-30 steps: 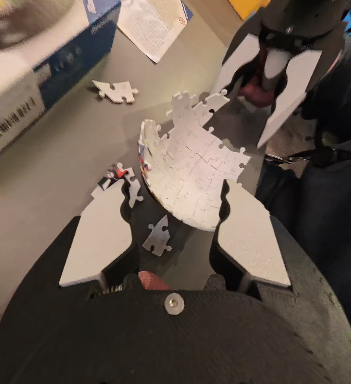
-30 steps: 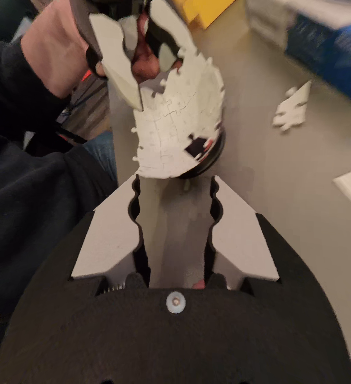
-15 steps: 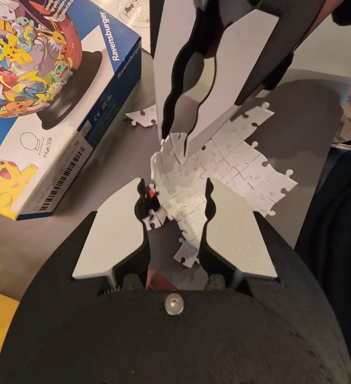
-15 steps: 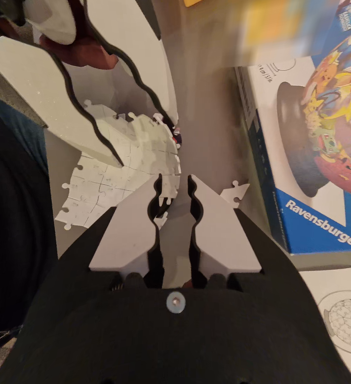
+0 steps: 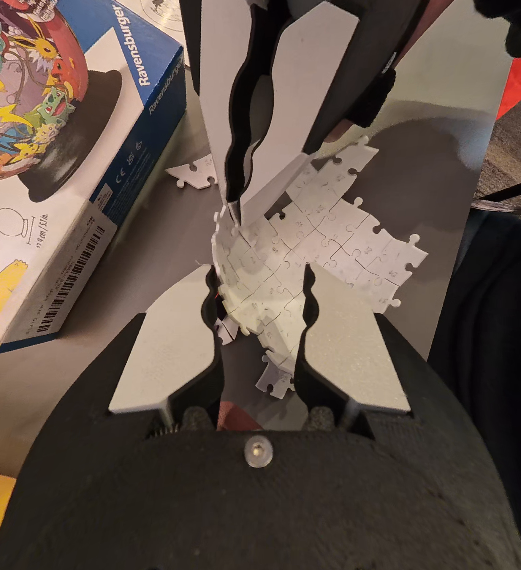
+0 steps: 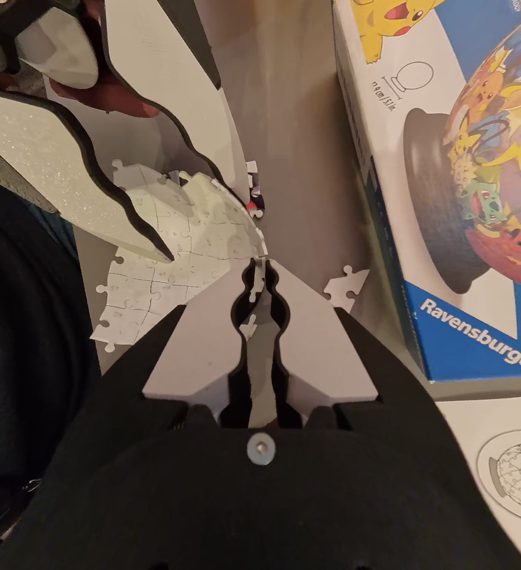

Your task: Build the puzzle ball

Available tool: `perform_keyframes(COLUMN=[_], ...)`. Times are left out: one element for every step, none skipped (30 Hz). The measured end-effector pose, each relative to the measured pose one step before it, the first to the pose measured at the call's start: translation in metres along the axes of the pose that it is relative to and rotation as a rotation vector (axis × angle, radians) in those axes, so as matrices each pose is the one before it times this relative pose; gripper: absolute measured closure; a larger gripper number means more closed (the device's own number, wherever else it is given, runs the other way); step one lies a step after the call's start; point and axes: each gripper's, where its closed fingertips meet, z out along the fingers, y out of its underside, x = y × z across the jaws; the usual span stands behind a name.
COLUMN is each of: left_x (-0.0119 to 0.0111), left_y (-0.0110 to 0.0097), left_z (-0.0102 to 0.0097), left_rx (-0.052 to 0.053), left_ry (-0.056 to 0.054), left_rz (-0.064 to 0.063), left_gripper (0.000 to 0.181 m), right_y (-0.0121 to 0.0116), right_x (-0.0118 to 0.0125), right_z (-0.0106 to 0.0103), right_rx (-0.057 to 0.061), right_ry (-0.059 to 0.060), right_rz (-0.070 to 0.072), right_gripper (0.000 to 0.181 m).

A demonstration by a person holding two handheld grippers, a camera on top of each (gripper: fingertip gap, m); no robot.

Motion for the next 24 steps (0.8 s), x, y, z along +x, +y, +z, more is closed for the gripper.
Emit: perform_keyframes(left_x=[0.00080,0.00068,0.00044,-0.00008,0.00024,-0.00024,-0.00087,-0.00012,-0.00045,-0.00095,-0.00021,0.00029,-0.00056,-0.00040,0.00083,0.00179,0.00127,0.00090,0.00065,0.00051,0.00039,0.00007,-0.00025,-0.00142], left_y=[0.00047,0.00012,-0.00019,0.00022,0.00025,0.00005,0.00013,0.00087,0.00060,-0.00047,-0.00101,-0.00098,-0.00085,-0.00072,-0.00025,0.00025,0.00064,0.00099,0.00121,0.00053,0.00048,0.00008,-0.00019,-0.00062], left_z=[0.00023,-0.00001,-0.00027,0.00003,0.00010,0.00011,-0.00005,-0.00027,-0.00083,-0.00106,-0.00090,-0.00025,-0.00002,0.00029,0.00057,0.00094,0.00109,0.00128,0.00109,0.00065,0.00022,0.00003,-0.00024,-0.00039], left_rx=[-0.0036,-0.0019,0.0002,-0.0019,-0.0002,0.0036,0.0032,0.0002,0.0015,0.0063,0.0081,0.0040,0.0009,-0.0012,-0.0035,-0.0063,-0.0070,-0.0076,-0.0069,-0.0024,-0.0025,0.0001,0.0022,0.0043], left_ry=[0.0079,0.0091,0.0072,0.0055,0.0096,0.0092,0.0095,0.0149,0.0129,0.0084,0.0102,0.0103,0.0005,-0.0015,0.0055,0.0101,0.0070,0.0044,0.0026,0.0036,0.0050,0.0027,-0.0005,-0.0078], left_rz=[0.0015,0.0024,0.0009,0.0005,-0.0012,-0.0061,-0.0097,-0.0080,-0.0071,-0.0065,-0.0057,-0.0043,0.0001,0.0041,0.0045,0.0035,0.0020,0.0035,0.0044,0.0006,-0.0050,-0.0008,0.0017,0.0007], left_gripper=[0.128,0.127,0.127,0.126,0.125,0.124,0.123,0.121,0.120,0.119,0.120,0.120,0.120,0.120,0.121,0.122,0.122,0.122,0.122,0.121,0.121,0.121,0.121,0.121], right_y=[0.00099,0.00035,0.00001,-0.00023,-0.00043,-0.00009,0.00059,-0.00063,-0.00095,0.00008,-0.00081,-0.00247,-0.00113,0.00052,0.00064,-0.00058,-0.00059,0.00001,-0.00008,0.00017,0.00032,0.00000,-0.00040,-0.00108], right_x=[0.00009,0.00118,0.00076,-0.00035,-0.00107,-0.00105,-0.00067,0.00049,-0.00004,-0.00019,0.00100,0.00046,-0.00155,-0.00043,0.00133,-0.00075,-0.00149,0.00049,0.00027,-0.00034,-0.00011,-0.00040,0.00014,0.00066], right_z=[0.00068,0.00040,0.00027,-0.00002,0.00000,-0.00011,-0.00032,-0.00085,-0.00099,-0.00072,-0.00084,-0.00056,0.00057,0.00127,0.00114,0.00090,0.00074,0.00053,0.00049,0.00069,0.00048,-0.00014,-0.00060,-0.00064], right_rx=[-0.0074,-0.0030,0.0006,0.0023,0.0053,0.0032,-0.0012,0.0050,0.0049,-0.0040,-0.0004,0.0087,-0.0013,-0.0131,-0.0128,-0.0048,-0.0036,-0.0067,-0.0051,-0.0051,-0.0061,-0.0030,-0.0002,0.0038], right_ry=[-0.0051,0.0014,0.0004,-0.0070,-0.0112,-0.0140,-0.0132,-0.0014,-0.0033,-0.0051,0.0025,0.0000,-0.0144,-0.0081,0.0030,-0.0079,-0.0109,0.0030,0.0025,-0.0006,0.0001,-0.0019,0.0002,0.0053], right_rz=[0.0113,0.0081,0.0052,0.0033,0.0025,0.0058,0.0050,-0.0021,-0.0032,-0.0013,-0.0040,-0.0064,-0.0027,-0.0022,-0.0042,-0.0046,-0.0032,-0.0030,-0.0027,-0.0029,-0.0045,-0.0039,0.0007,0.0001], right_gripper=[0.174,0.171,0.169,0.169,0.169,0.168,0.166,0.165,0.163,0.162,0.165,0.168,0.168,0.168,0.171,0.175,0.176,0.177,0.177,0.177,0.177,0.177,0.178,0.178])
